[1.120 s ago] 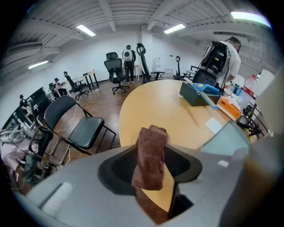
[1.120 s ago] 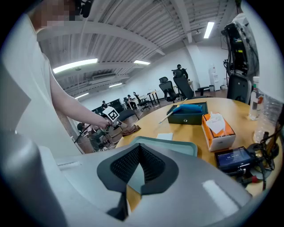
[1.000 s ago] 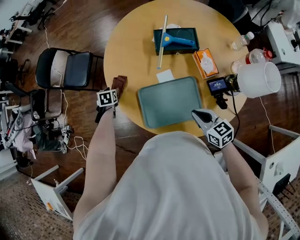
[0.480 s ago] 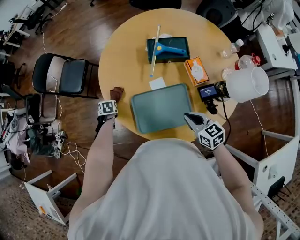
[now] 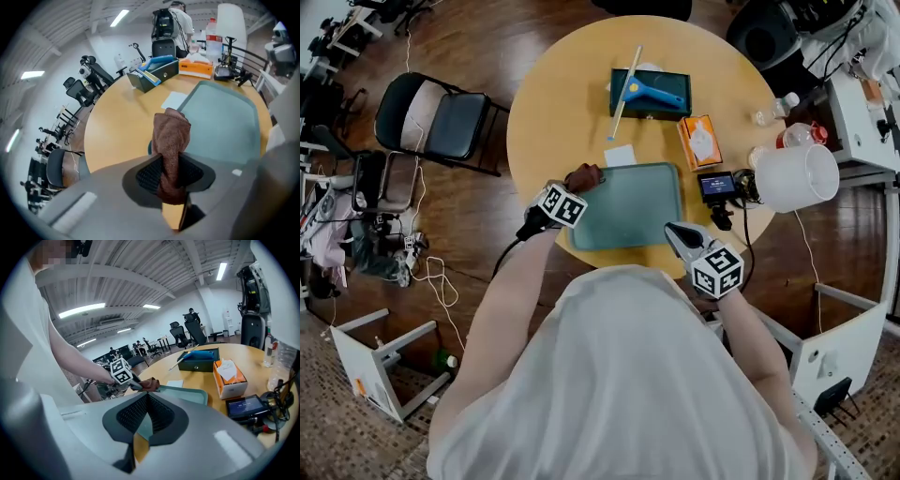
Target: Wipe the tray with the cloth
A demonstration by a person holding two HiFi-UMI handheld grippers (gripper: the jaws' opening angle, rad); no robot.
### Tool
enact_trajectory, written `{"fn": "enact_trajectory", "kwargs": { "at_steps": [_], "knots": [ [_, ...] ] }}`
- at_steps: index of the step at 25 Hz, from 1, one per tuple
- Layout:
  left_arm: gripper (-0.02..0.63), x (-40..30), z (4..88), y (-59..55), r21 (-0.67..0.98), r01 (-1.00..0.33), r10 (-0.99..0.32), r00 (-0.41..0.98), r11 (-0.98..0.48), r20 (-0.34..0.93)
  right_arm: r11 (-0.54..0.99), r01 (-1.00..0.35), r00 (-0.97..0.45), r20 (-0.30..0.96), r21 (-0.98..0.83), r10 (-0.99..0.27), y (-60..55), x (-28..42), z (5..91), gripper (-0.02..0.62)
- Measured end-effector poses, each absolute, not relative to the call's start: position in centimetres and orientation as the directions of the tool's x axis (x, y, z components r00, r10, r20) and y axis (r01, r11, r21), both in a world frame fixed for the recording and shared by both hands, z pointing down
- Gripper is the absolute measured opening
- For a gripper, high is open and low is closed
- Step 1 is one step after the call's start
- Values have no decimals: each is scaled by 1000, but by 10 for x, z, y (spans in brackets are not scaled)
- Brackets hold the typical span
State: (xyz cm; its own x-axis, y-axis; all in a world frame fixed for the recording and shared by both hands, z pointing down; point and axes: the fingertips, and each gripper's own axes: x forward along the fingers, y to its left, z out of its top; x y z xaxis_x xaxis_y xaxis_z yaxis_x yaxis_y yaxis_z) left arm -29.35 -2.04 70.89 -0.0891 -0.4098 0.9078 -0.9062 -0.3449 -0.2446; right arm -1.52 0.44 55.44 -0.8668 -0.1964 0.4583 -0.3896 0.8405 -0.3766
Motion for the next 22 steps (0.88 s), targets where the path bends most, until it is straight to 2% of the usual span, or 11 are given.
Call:
{"fn": "enact_trajectory", "kwargs": {
  "at_steps": [5,10,22],
  "knots": [
    [314,-310,731,-39,-290,-861,-314,-163,-418,935,829,-413,-856,471,-376,-213,10,-4,558,3],
    [298,-292,732,-30,-290,-784,-277,-157,-549,948,816,-439,-850,468,-376,-242,7,7,558,3],
    [288,-213,735,68,-280,-658,-305,-81,-699,949,826,-413,-864,452,-384,-222,-2,1,558,3]
  ]
}}
